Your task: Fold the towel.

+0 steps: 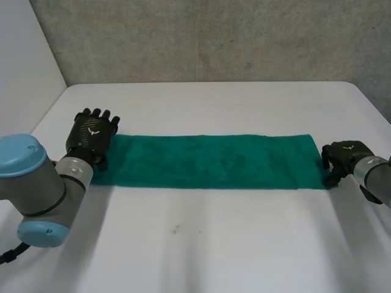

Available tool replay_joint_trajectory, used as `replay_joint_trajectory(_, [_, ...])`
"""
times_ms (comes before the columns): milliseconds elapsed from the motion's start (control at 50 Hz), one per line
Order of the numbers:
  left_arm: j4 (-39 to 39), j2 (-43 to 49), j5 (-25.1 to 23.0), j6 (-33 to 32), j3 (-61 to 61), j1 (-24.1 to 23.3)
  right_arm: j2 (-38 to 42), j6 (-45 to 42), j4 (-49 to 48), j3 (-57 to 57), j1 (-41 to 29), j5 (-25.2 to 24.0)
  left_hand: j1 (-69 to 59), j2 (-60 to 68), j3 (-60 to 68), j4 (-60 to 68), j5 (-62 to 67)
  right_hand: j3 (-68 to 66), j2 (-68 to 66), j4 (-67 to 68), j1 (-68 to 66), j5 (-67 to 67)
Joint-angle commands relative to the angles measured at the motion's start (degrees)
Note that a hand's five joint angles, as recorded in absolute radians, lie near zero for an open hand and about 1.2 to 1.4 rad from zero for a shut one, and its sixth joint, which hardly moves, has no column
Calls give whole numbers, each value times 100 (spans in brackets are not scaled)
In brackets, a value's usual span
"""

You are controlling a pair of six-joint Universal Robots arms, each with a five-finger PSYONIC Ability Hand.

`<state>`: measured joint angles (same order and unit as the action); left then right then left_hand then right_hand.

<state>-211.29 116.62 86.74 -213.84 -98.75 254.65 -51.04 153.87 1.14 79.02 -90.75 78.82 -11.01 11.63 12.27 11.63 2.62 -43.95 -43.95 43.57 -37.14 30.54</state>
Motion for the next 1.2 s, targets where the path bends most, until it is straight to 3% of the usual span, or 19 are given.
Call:
replay_joint_trajectory(20, [0,-8,1,0,-39,-39,-11,21,9,52,75,-112,101,-163,-227,-163,-262,-3605,-3605,3643,-4286,3946])
replay_joint_trajectory(220, [0,-34,9,0,-92,-39,-152,-137,53,-18,435,116,101,-163,-227,-163,-262,-3605,-3605,3643,-4286,3946])
replay_joint_trajectory(380, [9,-140,9,0,-224,-4,-486,-1191,97,-168,1173,468,101,-163,-227,-163,-262,-3605,-3605,3643,-4286,3946])
replay_joint_trajectory(400, [9,-140,18,0,-233,-4,-521,-1671,97,-281,1270,607,101,-163,-227,-163,-262,-3605,-3605,3643,-4286,3946])
replay_joint_trajectory(540, [18,-140,27,0,-250,-12,-556,-2071,97,-607,1104,872,101,-163,-227,-163,-262,-3605,-3605,3643,-4286,3946])
replay_joint_trajectory(740, [35,-307,27,0,-259,-12,-565,-1772,106,-1354,-918,872,101,-163,-227,-163,-262,-3605,-3605,3643,-4286,3946])
replay_joint_trajectory(780, [35,-316,27,0,-259,-21,-539,-1790,62,-1643,-1966,785,101,-163,-227,-163,-262,-3605,-3605,3643,-4286,3946])
replay_joint_trajectory(860, [35,-342,27,9,-259,-21,-347,-1764,27,-1855,-2866,435,101,-163,-227,-163,-262,-3605,-3605,3643,-4286,3946])
replay_joint_trajectory(980, [35,-360,18,79,-329,-30,269,-1772,-70,-1926,-3843,-392,101,-163,-227,-163,-262,-3605,-3605,3643,-4286,3946])
replay_joint_trajectory(1080, [35,-377,18,141,-338,-74,691,-1799,-61,-1882,-4301,-753,101,-163,-227,-163,-262,-3605,-3605,3643,-4286,3946])
replay_joint_trajectory(1140, [27,-421,18,185,-329,-118,744,-1799,-70,-1873,-4310,-719,101,-163,-227,-163,-262,-3605,-3605,3643,-4286,3946])
replay_joint_trajectory(1160, [27,-430,9,211,-329,-126,770,-1773,-62,-1882,-4275,-649,101,-163,-227,-163,-262,-314,-314,352,-995,655])
replay_joint_trajectory(1200, [18,-447,9,299,-286,-205,727,-1738,-70,-1847,-4249,-596,101,-163,-227,-163,-262,1712,1712,-1674,1031,-1371])
